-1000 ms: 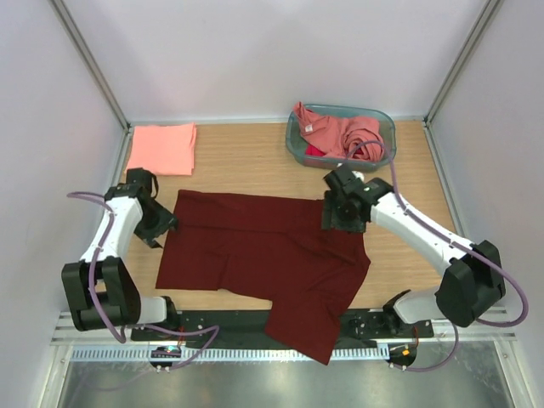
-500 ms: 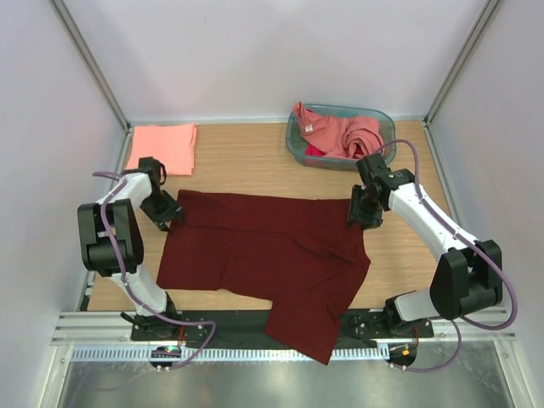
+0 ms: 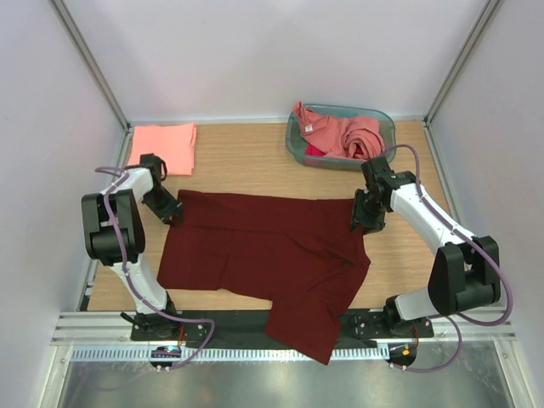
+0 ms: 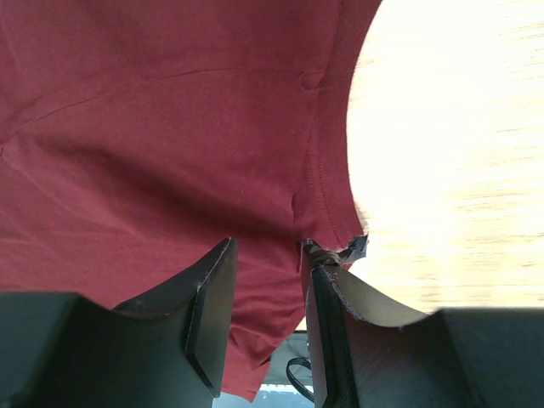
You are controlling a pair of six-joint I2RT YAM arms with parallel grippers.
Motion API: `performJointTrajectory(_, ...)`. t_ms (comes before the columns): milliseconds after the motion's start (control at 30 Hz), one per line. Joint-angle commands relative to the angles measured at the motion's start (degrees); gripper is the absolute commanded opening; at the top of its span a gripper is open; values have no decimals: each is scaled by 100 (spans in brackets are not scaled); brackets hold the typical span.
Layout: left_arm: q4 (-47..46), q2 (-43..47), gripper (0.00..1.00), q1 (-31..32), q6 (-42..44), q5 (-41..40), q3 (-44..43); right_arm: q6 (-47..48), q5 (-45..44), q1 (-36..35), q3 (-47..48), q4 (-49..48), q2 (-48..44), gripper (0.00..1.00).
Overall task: Fold and stack the t-shirts
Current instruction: Fold the tshirt
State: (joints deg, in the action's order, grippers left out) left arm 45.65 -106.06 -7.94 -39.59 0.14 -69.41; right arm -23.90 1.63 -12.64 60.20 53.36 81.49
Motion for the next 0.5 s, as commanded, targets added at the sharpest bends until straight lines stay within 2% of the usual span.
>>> performJointTrajectory(0, -47, -2, 28, -40, 57, 30, -249, 149, 109, 95, 79, -107, 59, 43)
performJointTrajectory(233, 14, 50, 8, -40, 197, -278, -451, -9, 662, 271, -158, -318, 183, 53)
performJointTrajectory(467, 23, 121, 0, -40, 268, -260, -442, -229, 847, 306, -351, -572, 428, 45)
